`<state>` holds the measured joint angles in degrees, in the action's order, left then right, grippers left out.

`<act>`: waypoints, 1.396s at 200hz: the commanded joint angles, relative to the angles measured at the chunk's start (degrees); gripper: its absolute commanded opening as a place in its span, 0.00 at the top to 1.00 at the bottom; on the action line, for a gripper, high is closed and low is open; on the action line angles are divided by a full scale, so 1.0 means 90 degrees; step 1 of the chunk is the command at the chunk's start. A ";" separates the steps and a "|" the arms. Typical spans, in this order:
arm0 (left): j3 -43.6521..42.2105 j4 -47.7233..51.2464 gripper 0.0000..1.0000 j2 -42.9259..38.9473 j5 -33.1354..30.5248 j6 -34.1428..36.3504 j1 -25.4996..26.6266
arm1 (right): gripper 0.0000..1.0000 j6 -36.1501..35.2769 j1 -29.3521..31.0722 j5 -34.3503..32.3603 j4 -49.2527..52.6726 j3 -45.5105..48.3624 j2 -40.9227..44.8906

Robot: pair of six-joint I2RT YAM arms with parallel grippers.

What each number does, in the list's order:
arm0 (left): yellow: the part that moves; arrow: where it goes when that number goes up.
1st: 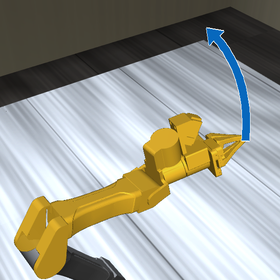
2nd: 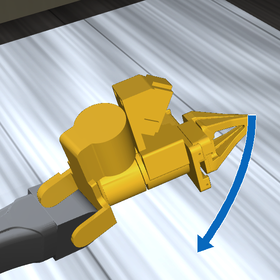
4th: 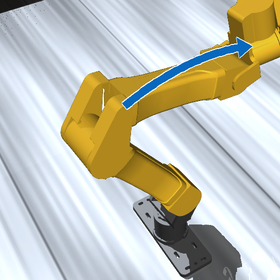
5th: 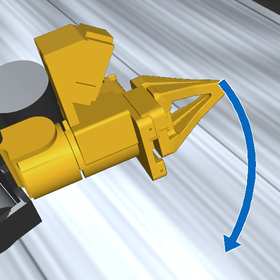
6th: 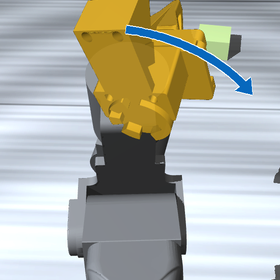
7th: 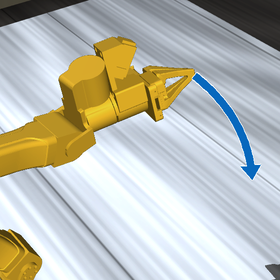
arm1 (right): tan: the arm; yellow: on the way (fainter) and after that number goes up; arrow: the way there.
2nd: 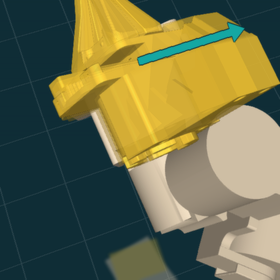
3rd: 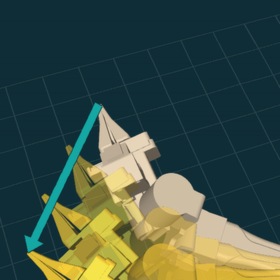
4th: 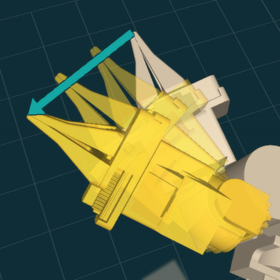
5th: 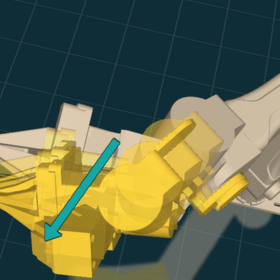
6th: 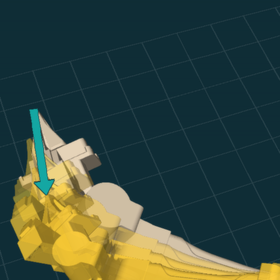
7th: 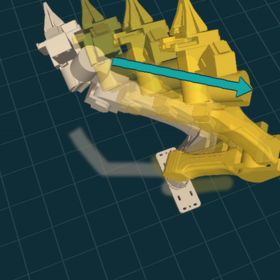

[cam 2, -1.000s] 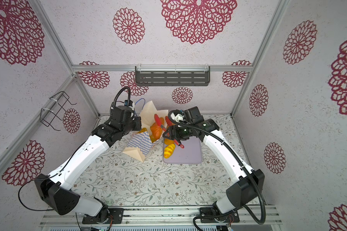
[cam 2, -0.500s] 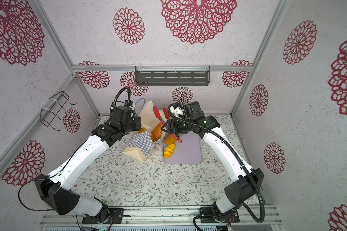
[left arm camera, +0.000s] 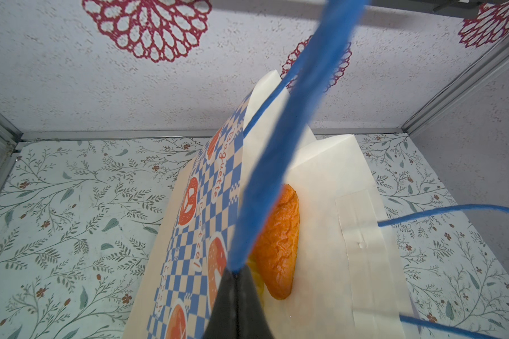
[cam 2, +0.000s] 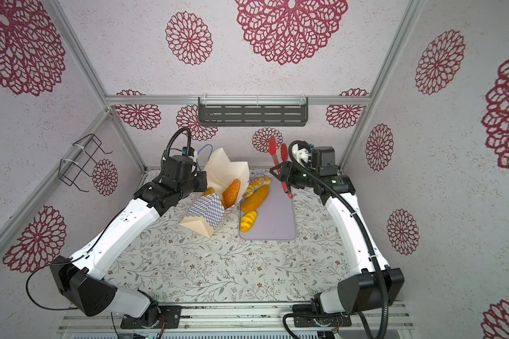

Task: Place the fake bread into the paper bag
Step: 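Move the open tongs back over the tray with the right gripper, then lower the tongs around the long yellow loaf on the tray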

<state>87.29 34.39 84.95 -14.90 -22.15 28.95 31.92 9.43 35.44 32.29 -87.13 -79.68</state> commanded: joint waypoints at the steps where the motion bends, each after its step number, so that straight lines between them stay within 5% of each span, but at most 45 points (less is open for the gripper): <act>1: -0.0050 -0.0062 1.00 -0.0228 -0.0044 0.0006 0.0012 | 0.41 0.0164 -0.0180 0.0459 -0.0407 0.0604 0.0278; 84: -0.0127 -0.0091 1.00 -0.0239 -0.0107 -0.0058 0.0010 | 0.40 0.0831 0.0063 0.1236 -0.2133 0.3440 -0.0145; 279: -0.0258 -0.0140 1.00 -0.0298 -0.0099 -0.0069 0.0014 | 0.38 0.1530 0.0583 0.1430 -0.3621 0.3432 -0.1756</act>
<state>85.32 34.13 83.85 -15.79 -22.61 28.95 43.64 14.35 45.98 4.75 -54.08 -95.13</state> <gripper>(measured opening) 0.039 0.618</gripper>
